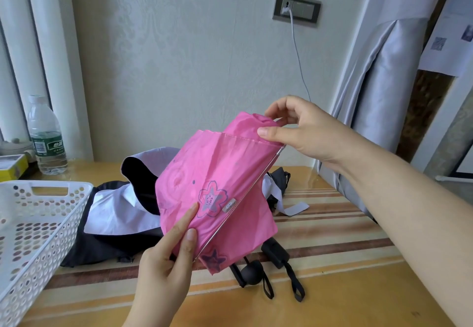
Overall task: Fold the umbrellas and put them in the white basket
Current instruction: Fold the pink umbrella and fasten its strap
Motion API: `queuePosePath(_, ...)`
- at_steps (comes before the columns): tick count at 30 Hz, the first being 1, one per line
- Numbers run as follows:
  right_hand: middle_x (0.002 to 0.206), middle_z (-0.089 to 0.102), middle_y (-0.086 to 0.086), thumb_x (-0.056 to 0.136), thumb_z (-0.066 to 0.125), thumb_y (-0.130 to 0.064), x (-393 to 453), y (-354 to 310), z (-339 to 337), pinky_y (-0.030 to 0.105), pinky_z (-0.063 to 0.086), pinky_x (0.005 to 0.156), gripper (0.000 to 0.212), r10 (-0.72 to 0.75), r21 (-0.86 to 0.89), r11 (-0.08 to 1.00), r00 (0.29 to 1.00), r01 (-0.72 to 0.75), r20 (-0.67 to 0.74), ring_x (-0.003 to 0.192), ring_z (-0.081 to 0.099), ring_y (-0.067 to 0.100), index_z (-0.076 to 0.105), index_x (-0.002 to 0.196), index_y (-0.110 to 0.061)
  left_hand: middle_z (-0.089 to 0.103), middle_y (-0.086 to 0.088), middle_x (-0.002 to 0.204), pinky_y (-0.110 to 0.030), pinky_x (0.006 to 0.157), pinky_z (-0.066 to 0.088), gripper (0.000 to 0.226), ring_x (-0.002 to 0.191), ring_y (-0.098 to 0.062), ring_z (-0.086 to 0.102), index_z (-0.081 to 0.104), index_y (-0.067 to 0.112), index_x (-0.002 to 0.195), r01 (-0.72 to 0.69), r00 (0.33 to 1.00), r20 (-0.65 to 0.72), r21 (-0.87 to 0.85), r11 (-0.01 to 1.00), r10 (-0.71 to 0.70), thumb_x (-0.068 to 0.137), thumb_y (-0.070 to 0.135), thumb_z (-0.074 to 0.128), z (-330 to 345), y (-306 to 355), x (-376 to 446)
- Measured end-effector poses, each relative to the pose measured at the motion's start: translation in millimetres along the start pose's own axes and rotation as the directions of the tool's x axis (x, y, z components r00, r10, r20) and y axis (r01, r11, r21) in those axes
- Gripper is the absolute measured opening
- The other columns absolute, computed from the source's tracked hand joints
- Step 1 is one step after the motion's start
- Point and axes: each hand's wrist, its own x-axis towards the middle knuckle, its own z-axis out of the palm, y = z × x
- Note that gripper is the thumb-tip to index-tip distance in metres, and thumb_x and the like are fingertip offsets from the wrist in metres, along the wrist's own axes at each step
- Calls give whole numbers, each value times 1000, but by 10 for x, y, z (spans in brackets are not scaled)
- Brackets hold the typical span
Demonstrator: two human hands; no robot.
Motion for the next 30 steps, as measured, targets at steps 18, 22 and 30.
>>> queuePosePath(18, 83, 67, -5, 77, 70, -17, 13, -116, -124, 12, 48, 66, 17, -16, 85, 996, 956, -9, 294, 73, 62, 0, 66, 93, -12, 36, 17, 45, -7, 41, 24, 42, 37, 6, 24, 47, 66, 121, -75, 997, 26, 101, 992, 73, 85, 44, 46, -13, 68, -1)
queuePosePath(22, 94, 70, -3, 70, 69, -24, 5, -88, -127, 15, 50, 77, 33, -53, 133, 991, 951, 13, 306, 85, 64, 3, 69, 102, -15, 36, 17, 45, -5, 41, 24, 43, 36, 7, 25, 47, 63, 123, -86, 996, 29, 104, 991, 83, 85, 43, 46, -15, 76, 7)
queuePosePath(30, 94, 65, -1, 69, 76, -19, 12, -80, -85, 18, 51, 77, 29, -58, 185, 983, 982, 24, 180, 84, 61, 6, 64, 95, -17, 40, 20, 48, -6, 43, 27, 44, 39, 8, 28, 46, 63, 124, -115, 993, 35, 130, 985, 112, 86, 41, 46, -33, 65, 10)
